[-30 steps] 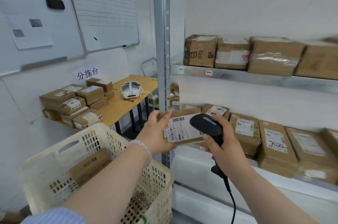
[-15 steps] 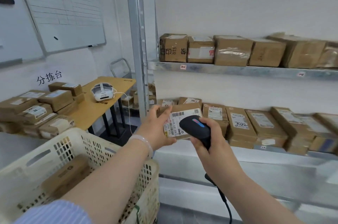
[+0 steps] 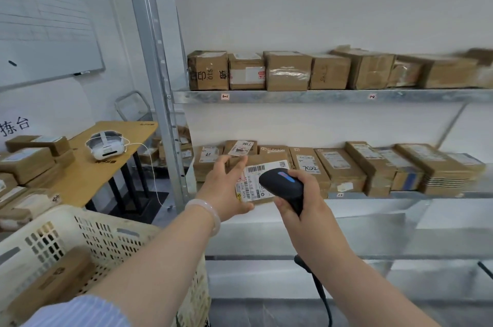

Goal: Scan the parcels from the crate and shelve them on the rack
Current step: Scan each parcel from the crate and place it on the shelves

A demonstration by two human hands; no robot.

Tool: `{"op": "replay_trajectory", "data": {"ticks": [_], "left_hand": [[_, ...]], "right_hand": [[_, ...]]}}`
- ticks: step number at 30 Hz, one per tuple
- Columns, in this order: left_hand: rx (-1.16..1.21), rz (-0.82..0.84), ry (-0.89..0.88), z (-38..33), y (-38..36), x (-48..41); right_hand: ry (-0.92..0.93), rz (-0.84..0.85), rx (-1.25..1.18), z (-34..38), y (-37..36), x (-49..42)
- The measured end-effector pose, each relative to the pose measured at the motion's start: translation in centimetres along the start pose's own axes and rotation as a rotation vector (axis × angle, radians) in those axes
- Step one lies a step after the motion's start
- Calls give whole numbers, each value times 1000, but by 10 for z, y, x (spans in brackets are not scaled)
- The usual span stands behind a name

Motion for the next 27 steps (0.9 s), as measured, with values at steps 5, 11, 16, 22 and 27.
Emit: {"op": "replay_trajectory", "data": {"ticks": [5,11,16,22,27], "left_hand": [[74,16,-5,-22,-23,-9],[122,110,-42,-71,-60,-32],[234,199,-103,-134,-106,-58],[240,308,-169,-231,-186,-81],[298,306,-203,-316,-260,-91]], "right_hand": [[-79,-113,-28,-29,23,4],[-248,-283,-118,-92,80,-5],[-383,-419,-209,-150,145,-9],[-479,-482,-238,-225,227,5],[-512,-546,-222,-282,307,18]]}}
Point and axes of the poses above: each hand's wrist, its own x-axis away from the middle knuckle, its own y-axis out of the back of the hand, z = x × y, the point moved 2 cm from there along -x, towards the middle knuckle, and after that the axes turned 12 degrees about x, right-handed, at the moved point
